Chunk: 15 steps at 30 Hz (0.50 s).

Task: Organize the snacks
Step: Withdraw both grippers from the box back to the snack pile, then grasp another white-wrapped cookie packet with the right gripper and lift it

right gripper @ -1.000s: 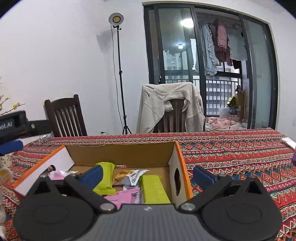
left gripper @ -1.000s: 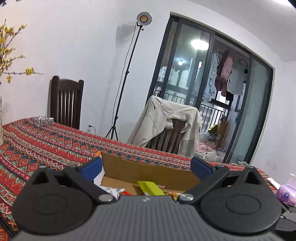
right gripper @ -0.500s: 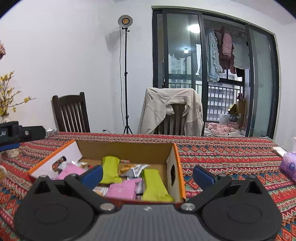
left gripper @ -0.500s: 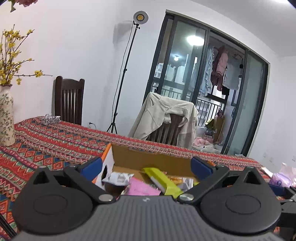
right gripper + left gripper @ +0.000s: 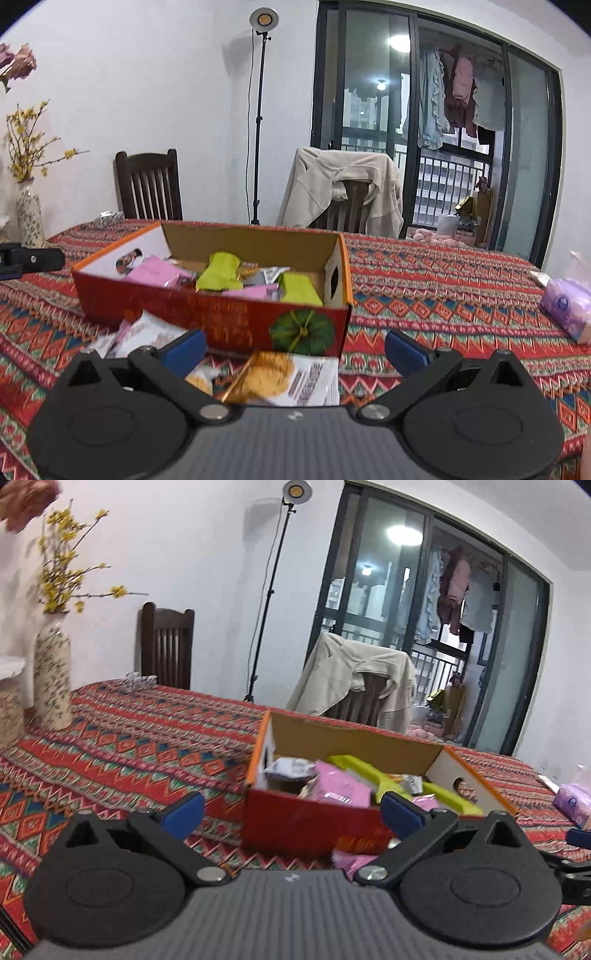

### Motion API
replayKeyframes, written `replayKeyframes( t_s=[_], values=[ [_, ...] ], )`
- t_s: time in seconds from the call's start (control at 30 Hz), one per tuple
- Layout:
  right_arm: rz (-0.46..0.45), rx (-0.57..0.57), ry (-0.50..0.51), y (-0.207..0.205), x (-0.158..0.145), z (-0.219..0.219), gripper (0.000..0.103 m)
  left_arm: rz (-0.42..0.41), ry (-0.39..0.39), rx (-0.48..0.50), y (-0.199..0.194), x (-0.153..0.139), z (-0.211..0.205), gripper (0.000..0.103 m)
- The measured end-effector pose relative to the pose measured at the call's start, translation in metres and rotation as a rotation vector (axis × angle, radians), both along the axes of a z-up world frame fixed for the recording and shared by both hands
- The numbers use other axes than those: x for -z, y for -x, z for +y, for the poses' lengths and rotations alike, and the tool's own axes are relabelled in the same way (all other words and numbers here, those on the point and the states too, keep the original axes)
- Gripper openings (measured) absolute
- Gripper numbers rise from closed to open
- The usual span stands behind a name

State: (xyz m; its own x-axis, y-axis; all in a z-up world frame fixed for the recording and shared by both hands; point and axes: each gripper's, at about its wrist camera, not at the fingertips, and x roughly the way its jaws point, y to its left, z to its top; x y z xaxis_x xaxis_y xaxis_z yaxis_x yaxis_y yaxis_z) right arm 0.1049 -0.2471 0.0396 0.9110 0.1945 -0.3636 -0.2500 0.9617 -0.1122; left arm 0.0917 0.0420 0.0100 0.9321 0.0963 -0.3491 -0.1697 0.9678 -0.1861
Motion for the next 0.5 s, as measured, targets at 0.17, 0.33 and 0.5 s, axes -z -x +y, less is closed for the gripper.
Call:
replayKeyframes(
  t_s=[0.17, 0.33, 0.5],
  values=[
    [0.042, 0.003, -0.014, 0.007, 0.012, -0.005, 0.103, 0.008, 0.006, -0.023, 0.001, 0.016, 0.01, 0.103],
    [0.072, 0.02, -0.024, 0.005, 0.018, -0.012, 0.103, 0.009, 0.001, -0.007, 0.001, 0.02, 0.008, 0.103],
    [0.093, 0.02, -0.043, 0.003, 0.019, -0.014, 0.103, -0.008, -0.008, 0.007, 0.003, 0.02, 0.005, 0.103]
  ],
)
